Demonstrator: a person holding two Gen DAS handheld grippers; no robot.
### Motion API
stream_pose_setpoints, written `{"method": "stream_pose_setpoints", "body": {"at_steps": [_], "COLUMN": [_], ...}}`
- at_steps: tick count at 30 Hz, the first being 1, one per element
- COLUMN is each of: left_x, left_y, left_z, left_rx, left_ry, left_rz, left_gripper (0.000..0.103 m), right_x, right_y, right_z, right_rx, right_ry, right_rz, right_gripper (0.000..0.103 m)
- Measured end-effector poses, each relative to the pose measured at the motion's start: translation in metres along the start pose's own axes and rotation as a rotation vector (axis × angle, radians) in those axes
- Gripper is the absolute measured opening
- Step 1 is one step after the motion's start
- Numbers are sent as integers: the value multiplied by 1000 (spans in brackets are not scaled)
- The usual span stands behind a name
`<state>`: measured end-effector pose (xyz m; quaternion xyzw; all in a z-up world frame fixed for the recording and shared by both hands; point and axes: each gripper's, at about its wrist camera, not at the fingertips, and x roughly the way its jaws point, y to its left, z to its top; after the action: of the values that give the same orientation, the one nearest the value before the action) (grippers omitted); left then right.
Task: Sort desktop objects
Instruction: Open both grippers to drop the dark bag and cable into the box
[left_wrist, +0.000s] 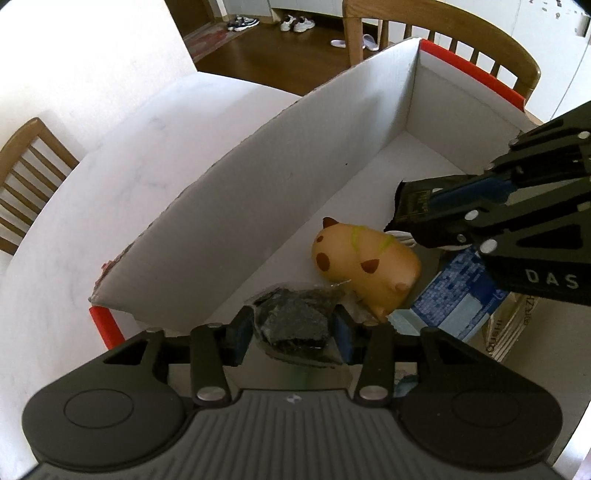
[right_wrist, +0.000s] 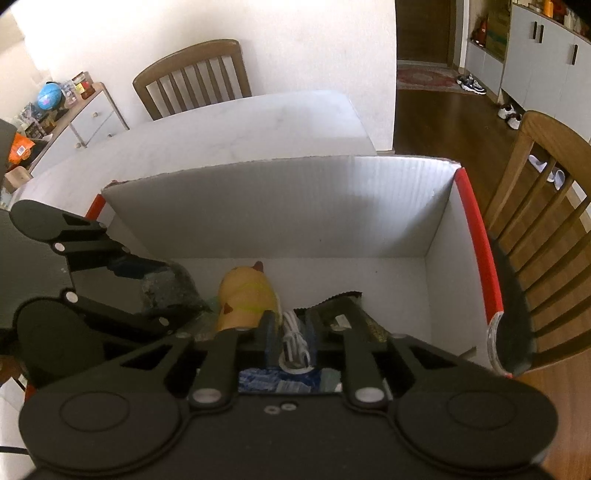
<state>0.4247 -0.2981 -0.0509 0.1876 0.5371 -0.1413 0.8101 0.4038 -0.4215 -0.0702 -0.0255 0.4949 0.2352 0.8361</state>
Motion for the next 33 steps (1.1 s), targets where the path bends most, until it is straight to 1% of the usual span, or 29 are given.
{"method": "stream_pose_setpoints", "body": {"at_steps": [3,8,9,13,21,23,27,30,33], "left_x": [-1,-8,-10,-17,-40,-47,-61,-72,-81], "left_y": [-3,-6,-5,-4,2,3,7,6,4], "left_z": [0,-2,-3,-4,-11,-14,-22,-28,-35], "left_rx": [12,18,14,-5,-54,-69,-116,-130,-144], "left_ry": [-4,-25,-29,-42,-96,-114,-141,-165,-185], "left_rz": [-3,11,14,17,9,2,-32,-46,-53], "left_gripper": [56,71,72,72,73,73,73,73,73], "right_x": [-2,-6,-7,-13,-33,-38,-48,-55,-61], "right_y": [0,-1,-2,-1,3,5,9,14,20], "right_z": [0,0,0,2,0,-1,-4,-7,-9], "right_rx": [2,3,2,-1,-19,-25,-35,-41,-51], "right_ry": [-5,-11,-13,-25,-59,-65,-80,-91,-102], "right_rz": [-1,-3,-2,2,7,10,19,26,25], "right_gripper": [22,25,25,29,33,36,38,41,46]}}
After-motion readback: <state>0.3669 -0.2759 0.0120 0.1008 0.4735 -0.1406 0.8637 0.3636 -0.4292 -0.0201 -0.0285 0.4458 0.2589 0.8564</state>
